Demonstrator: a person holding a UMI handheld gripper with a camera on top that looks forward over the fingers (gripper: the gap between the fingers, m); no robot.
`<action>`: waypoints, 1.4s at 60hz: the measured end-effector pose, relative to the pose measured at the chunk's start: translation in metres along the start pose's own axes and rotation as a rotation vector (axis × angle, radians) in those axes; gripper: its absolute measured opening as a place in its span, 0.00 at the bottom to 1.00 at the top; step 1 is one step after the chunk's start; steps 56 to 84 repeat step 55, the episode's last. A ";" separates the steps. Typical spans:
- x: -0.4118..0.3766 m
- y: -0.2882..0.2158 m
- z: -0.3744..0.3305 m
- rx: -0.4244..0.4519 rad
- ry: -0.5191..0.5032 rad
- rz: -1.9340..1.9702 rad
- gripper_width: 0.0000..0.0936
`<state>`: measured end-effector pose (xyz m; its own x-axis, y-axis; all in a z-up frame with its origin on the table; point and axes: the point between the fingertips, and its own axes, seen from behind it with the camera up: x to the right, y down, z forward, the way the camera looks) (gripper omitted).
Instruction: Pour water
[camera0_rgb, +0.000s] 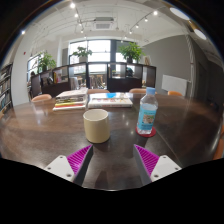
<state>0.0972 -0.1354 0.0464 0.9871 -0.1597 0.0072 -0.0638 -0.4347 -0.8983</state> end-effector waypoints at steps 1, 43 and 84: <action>-0.007 -0.002 -0.002 0.004 -0.007 0.006 0.88; -0.196 -0.044 -0.092 0.126 -0.194 -0.093 0.88; -0.217 -0.041 -0.102 0.126 -0.219 -0.093 0.88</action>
